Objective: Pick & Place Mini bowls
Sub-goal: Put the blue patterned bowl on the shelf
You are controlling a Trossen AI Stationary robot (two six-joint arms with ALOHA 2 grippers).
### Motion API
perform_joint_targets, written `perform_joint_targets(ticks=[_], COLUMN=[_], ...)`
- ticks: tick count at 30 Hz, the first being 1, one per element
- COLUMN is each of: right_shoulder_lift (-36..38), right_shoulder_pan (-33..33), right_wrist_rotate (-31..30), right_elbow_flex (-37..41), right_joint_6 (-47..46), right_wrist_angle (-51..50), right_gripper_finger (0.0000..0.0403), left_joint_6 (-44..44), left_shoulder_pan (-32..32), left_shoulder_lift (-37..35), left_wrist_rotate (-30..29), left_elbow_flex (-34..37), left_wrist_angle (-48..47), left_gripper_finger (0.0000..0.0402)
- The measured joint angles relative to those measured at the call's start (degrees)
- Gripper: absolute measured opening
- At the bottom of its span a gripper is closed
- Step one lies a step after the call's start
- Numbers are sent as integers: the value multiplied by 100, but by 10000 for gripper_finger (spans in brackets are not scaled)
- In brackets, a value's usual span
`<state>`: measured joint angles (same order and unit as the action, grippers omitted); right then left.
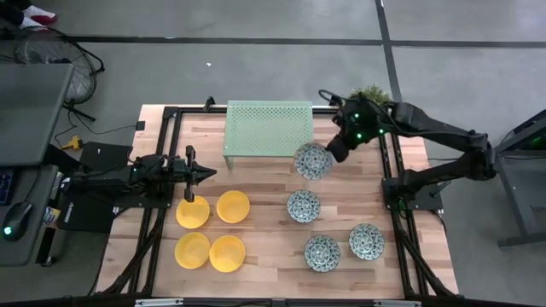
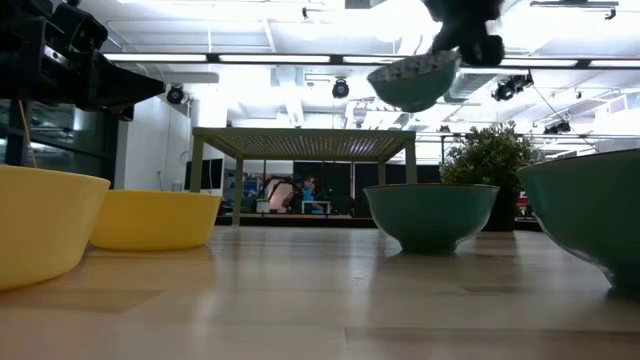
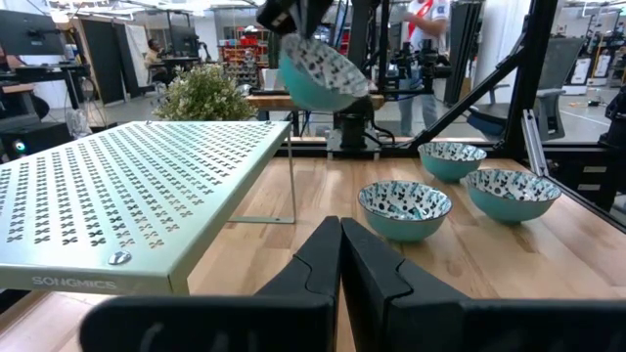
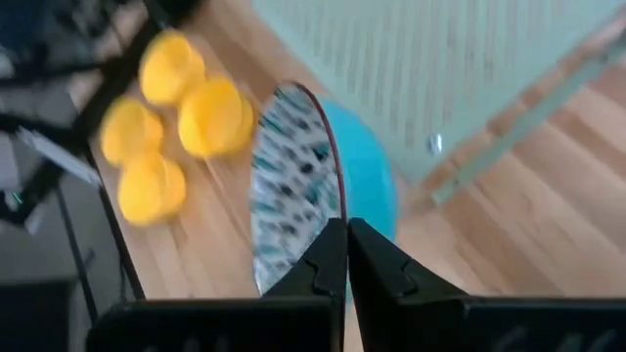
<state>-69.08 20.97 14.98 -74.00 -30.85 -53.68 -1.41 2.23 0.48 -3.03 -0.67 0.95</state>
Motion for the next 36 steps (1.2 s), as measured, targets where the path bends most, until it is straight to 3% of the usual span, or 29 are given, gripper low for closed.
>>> perform_joint_targets(ticks=[8, 10, 24, 36], right_shoulder_lift=[-129, -250, -92, -90], right_shoulder_pan=[520, 679, 639, 588], right_wrist_rotate=[113, 463, -384, -477], right_elbow_flex=[0, -9, 13, 710], right_joint_6=[-186, -264, 238, 538], right_wrist_angle=[969, 1205, -520, -1129], right_gripper_finger=[1, 1, 0, 0], left_joint_6=[2, 0, 1, 1], left_shoulder_pan=[0, 1, -1, 0], left_shoulder_lift=[0, 1, 1, 1], left_wrist_rotate=[0, 1, 1, 2], left_elbow_flex=[0, 0, 0, 0], left_wrist_angle=[0, -3, -2, -2], left_gripper_finger=[7, 7, 7, 7])
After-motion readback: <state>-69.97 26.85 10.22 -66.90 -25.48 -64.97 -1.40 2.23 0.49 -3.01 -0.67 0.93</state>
